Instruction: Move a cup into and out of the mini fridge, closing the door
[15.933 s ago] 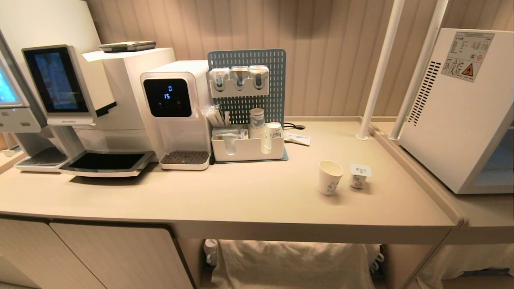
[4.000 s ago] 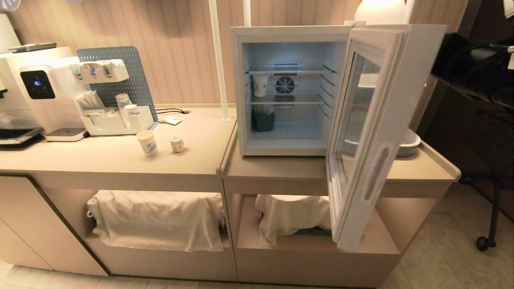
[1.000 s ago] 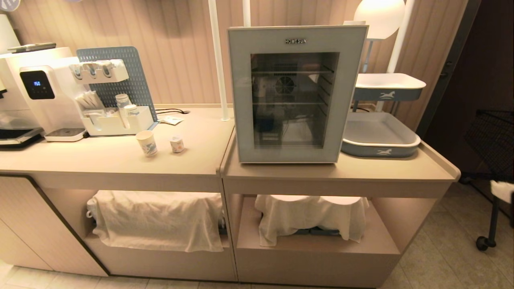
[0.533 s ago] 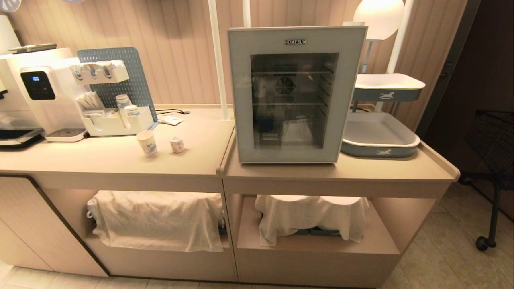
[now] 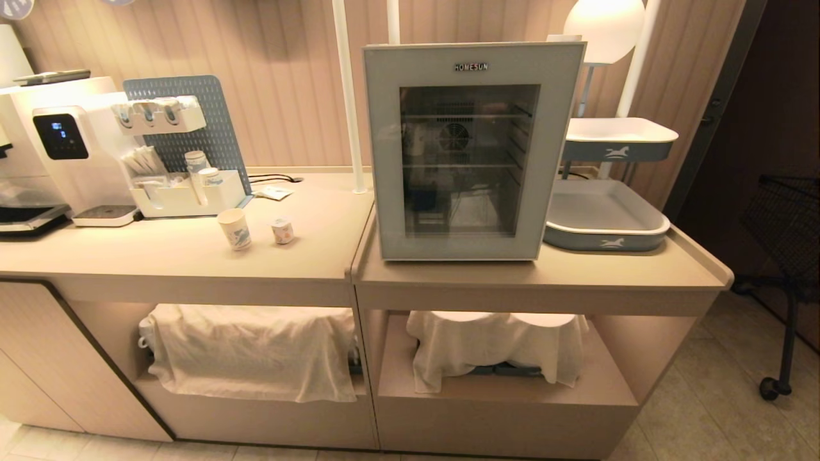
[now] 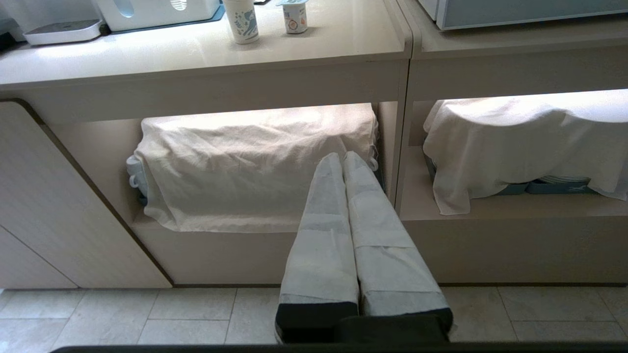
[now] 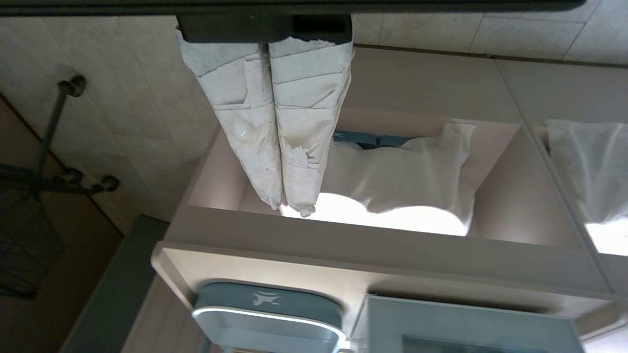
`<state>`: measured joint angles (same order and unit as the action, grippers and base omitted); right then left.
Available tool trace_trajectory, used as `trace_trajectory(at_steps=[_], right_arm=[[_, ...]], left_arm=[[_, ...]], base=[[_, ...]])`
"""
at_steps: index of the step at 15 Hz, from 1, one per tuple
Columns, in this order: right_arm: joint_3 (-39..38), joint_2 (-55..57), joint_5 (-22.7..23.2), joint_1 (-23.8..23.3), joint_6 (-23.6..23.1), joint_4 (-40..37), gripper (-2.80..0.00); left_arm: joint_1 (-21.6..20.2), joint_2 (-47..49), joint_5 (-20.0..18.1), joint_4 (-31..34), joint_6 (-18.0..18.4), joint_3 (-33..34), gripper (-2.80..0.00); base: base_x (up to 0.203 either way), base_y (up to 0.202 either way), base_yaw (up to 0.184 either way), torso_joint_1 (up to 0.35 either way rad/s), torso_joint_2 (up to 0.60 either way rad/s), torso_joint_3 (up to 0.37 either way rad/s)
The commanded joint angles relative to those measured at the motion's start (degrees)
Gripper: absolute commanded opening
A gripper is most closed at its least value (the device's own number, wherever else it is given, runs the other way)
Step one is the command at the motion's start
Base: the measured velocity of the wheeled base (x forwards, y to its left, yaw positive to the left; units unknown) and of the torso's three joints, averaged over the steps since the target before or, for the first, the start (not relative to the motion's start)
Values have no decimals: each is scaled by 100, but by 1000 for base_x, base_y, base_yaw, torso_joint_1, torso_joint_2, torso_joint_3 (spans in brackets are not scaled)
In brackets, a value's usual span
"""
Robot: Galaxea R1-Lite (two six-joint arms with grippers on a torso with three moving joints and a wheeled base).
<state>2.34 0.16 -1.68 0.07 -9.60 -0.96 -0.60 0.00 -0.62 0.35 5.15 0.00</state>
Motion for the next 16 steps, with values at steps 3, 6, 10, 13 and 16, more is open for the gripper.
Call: trace_trajectory(at_steps=[3, 6, 10, 13, 16], right_arm=[[-14, -19, 36, 1, -62, 0, -280], [-23, -25, 63, 1, -121, 0, -280], [-41, -25, 160, 1, -297, 8, -280], [-49, -25, 160, 1, -288, 17, -280], [-49, -25, 168, 1, -306, 17, -280]], left_arm=[[-2, 0, 1, 0, 3, 0, -280], [-2, 0, 1, 0, 3, 0, -280], [-2, 0, 1, 0, 3, 0, -280], [-2, 0, 1, 0, 3, 0, -280], [-2, 0, 1, 0, 3, 0, -280]], base=[[0, 0, 0, 0, 0, 0], [0, 0, 0, 0, 0, 0], [0, 0, 0, 0, 0, 0], [0, 0, 0, 0, 0, 0], [0, 0, 0, 0, 0, 0]])
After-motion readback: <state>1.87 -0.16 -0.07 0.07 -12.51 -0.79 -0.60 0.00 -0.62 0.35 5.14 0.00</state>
